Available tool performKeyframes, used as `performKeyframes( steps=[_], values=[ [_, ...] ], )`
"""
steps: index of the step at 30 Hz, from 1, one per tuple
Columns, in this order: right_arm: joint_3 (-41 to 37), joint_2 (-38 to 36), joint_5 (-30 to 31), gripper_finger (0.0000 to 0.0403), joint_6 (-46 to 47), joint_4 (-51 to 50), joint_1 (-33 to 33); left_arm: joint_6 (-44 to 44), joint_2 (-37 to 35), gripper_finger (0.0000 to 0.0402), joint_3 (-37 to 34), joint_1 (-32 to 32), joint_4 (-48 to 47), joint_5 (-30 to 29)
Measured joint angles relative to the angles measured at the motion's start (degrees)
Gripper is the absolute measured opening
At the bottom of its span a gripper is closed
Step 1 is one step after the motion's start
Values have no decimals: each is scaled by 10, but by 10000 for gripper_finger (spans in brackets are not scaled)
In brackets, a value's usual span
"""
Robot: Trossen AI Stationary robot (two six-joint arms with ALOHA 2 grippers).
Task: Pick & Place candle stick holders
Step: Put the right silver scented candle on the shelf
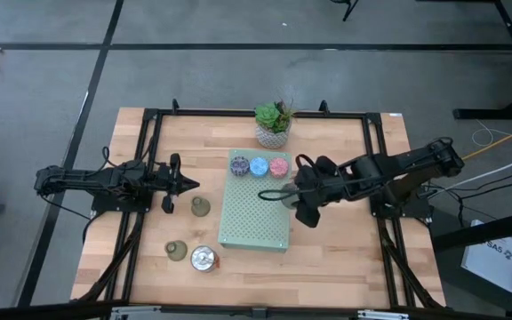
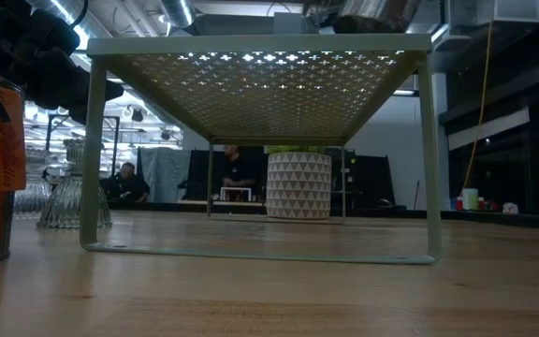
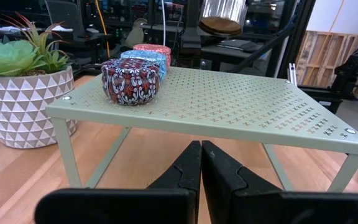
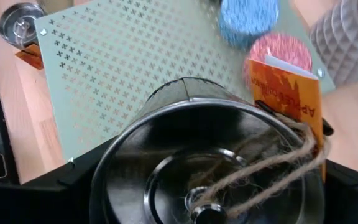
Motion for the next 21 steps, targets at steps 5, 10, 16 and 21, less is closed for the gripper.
performKeyframes(
  steps=[5, 10, 16, 21],
  values=[
    [0, 2, -27, 356, -73, 43, -26, 0, 0, 6, 0, 0, 0, 0],
    [1, 18, -63, 356, -124, 72, -52, 0, 0, 6, 0, 0, 0, 0],
    [1, 46, -86, 356, -164, 86, -64, 0, 0, 6, 0, 0, 0, 0],
    [0, 65, -86, 356, -180, 92, -64, 0, 0, 6, 0, 0, 0, 0]
  ],
)
